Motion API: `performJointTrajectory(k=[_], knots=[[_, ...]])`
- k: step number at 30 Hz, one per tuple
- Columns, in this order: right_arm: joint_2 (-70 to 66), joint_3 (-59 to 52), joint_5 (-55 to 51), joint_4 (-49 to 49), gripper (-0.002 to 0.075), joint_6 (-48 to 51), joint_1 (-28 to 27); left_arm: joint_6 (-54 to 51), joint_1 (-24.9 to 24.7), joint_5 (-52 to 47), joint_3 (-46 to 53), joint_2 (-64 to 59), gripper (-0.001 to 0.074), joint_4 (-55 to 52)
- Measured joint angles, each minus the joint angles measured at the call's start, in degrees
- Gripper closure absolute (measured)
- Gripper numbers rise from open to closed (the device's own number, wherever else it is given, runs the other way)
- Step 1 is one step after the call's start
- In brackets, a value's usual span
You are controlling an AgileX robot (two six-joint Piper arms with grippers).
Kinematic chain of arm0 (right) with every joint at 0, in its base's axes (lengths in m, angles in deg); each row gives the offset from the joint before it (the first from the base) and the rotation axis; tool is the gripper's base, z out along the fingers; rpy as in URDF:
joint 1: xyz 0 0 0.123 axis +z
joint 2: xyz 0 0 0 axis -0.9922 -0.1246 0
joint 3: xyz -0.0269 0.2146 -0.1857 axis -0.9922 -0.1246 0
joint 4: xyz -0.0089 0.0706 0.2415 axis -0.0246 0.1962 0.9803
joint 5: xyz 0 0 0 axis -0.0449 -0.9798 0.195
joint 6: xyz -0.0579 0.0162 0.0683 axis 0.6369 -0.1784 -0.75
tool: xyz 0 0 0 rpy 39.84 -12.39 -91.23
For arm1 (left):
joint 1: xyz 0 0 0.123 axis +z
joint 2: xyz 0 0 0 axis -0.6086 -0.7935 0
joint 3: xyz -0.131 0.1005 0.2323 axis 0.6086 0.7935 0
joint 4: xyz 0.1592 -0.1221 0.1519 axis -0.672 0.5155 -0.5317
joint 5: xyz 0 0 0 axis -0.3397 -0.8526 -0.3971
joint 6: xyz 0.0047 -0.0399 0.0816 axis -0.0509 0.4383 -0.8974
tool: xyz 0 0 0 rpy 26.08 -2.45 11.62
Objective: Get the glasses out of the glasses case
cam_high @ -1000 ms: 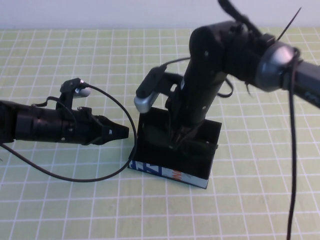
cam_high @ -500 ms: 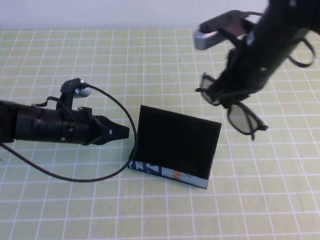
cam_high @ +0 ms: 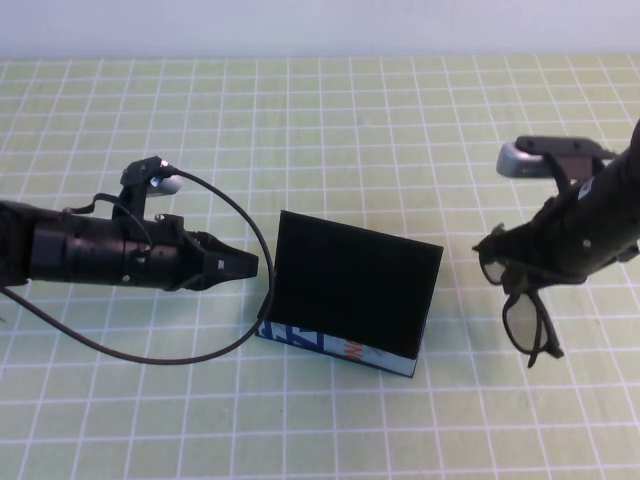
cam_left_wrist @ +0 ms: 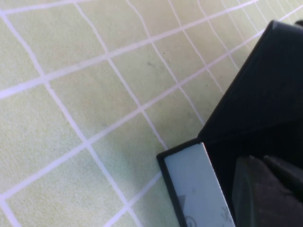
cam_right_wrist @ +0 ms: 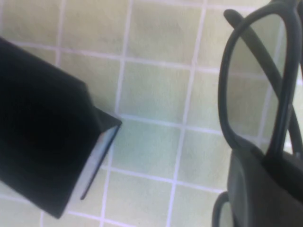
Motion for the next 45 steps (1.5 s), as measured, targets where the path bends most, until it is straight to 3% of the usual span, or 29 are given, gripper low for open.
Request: performJointTrajectory(k=[11, 18, 22, 33, 39, 45], knots=[[-3.3, -5.0, 2.4, 1.3, 0.0688, 0.0, 0.0, 0.0, 0.0, 0.0, 0.0, 0.0, 0.0739, 0.0], [-3.4, -5.0, 1.9, 1.3, 0.048, 0.0, 0.0, 0.1, 0.0, 0.0, 0.0, 0.0, 0.0739, 0.0], [-3.1, -5.0, 0.7, 1.3, 0.0435, 0.0, 0.0, 0.1, 0.0, 0.2, 0.0, 0.0, 0.0739, 0.1], [13.3, -5.0, -9.0, 1.0, 0.0555, -2.0, 0.0, 0.5, 0.0, 4.3, 0.4, 7.7, 0.0739, 0.9], [26.8, -6.4, -13.4, 0.5, 0.0575, -2.7, 0.0, 4.7, 0.0, 6.9, 1.0, 18.5, 0.0739, -2.0], [41.9, -10.8, -15.7, 0.2, 0.0648, -2.7, 0.0, 6.0, 0.0, 12.6, 6.5, 34.1, 0.0739, -2.1]])
